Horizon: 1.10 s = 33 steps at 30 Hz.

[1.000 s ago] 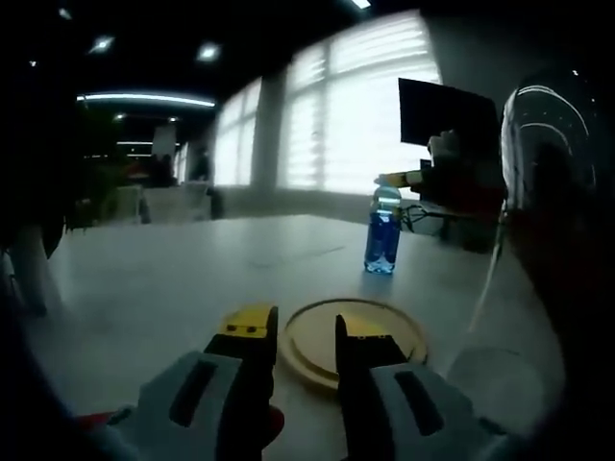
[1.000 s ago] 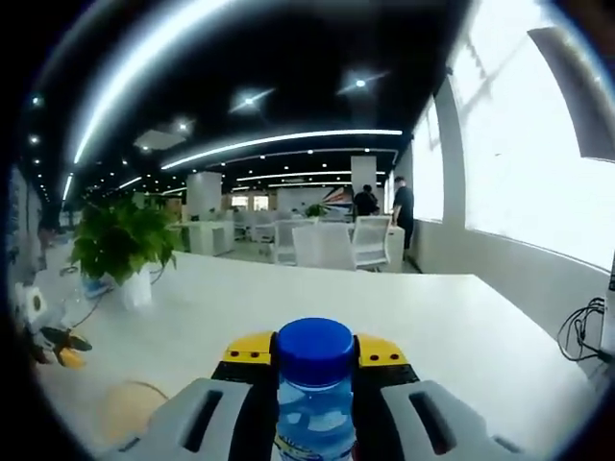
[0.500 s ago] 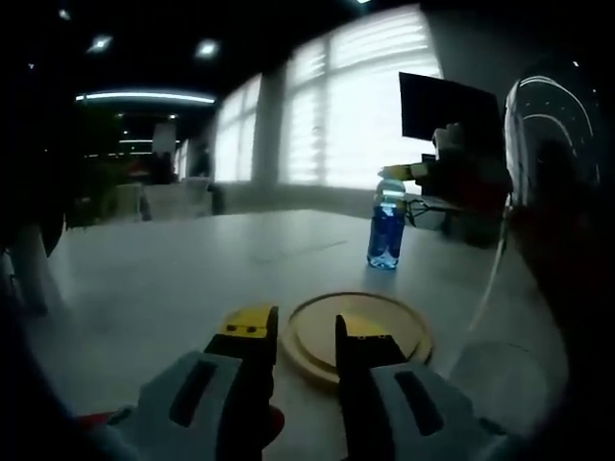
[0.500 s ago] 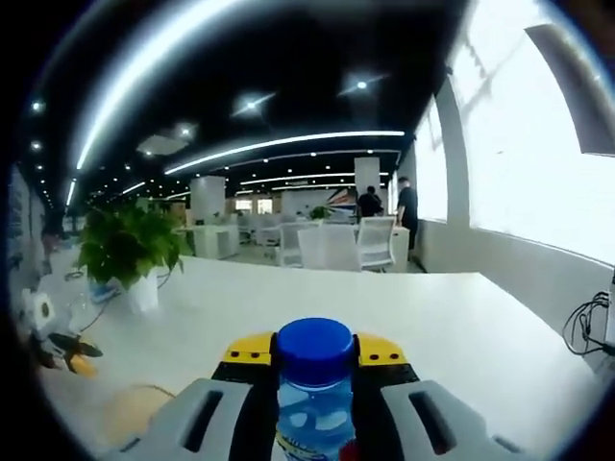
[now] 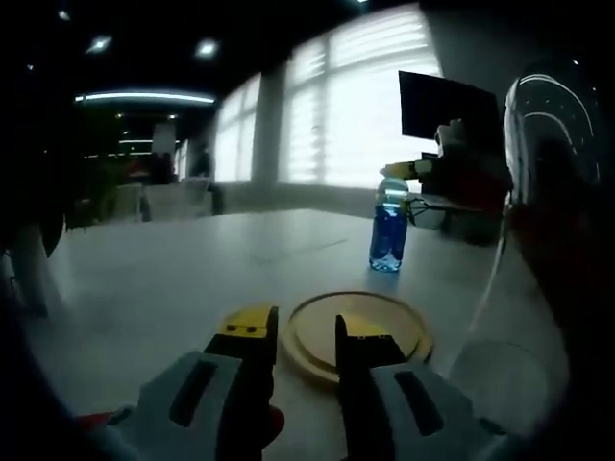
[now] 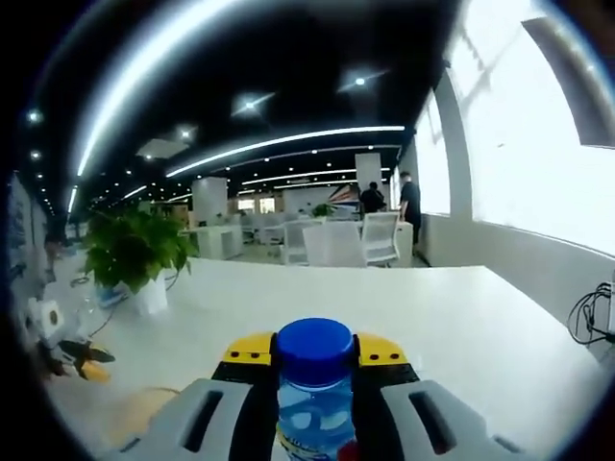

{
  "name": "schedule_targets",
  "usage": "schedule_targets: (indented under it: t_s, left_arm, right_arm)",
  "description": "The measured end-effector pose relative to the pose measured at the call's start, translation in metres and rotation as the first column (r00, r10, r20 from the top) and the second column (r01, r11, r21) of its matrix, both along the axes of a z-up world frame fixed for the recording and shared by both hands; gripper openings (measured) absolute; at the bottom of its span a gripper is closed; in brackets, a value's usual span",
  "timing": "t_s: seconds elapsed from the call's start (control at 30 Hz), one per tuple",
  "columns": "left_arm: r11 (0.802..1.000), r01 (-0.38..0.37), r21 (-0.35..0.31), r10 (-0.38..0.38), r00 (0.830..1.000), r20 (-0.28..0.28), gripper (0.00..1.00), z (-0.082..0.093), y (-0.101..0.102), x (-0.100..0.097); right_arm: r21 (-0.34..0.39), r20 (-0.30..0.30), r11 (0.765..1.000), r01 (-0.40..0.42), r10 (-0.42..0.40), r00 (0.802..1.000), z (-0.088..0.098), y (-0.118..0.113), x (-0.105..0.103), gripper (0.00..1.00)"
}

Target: Open the cover put in the Mizone put the cover back on

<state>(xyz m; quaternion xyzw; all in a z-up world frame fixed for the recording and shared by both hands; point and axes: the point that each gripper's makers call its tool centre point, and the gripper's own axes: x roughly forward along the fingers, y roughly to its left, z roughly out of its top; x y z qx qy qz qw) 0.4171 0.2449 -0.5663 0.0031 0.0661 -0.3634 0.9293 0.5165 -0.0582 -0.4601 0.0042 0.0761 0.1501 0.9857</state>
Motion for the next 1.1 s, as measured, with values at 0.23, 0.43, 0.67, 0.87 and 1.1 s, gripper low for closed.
schedule_targets:
  t_s: [0.23,0.43,0.67,0.87,1.1]
  left_arm:
    - [1.000,0.009,0.007,-0.009,1.000,0.000,0.18,-0.001,-0.002,-0.002]
    - [1.000,0.004,0.010,-0.004,1.000,0.009,0.18,0.001,-0.001,-0.002]
    - [1.000,0.009,0.015,-0.009,1.000,0.009,0.18,0.001,-0.002,-0.003]
    - [1.000,0.007,0.015,-0.007,1.000,0.015,0.18,0.003,-0.002,-0.003]
    - [1.000,0.006,0.017,-0.006,1.000,0.014,0.18,0.002,-0.002,-0.003]
  right_arm:
    - [0.013,0.007,0.999,-0.036,0.036,0.999,0.000,0.014,-0.009,0.23]
    - [0.014,0.004,0.999,-0.046,0.046,0.999,0.000,0.025,-0.019,0.23]
    - [0.024,0.001,0.998,-0.064,0.064,0.998,0.000,0.034,-0.024,0.23]
    - [0.030,0.001,0.996,-0.082,0.082,0.997,0.000,0.039,-0.026,0.23]
    - [0.034,0.011,0.994,-0.103,0.103,0.995,0.000,0.053,-0.035,0.23]
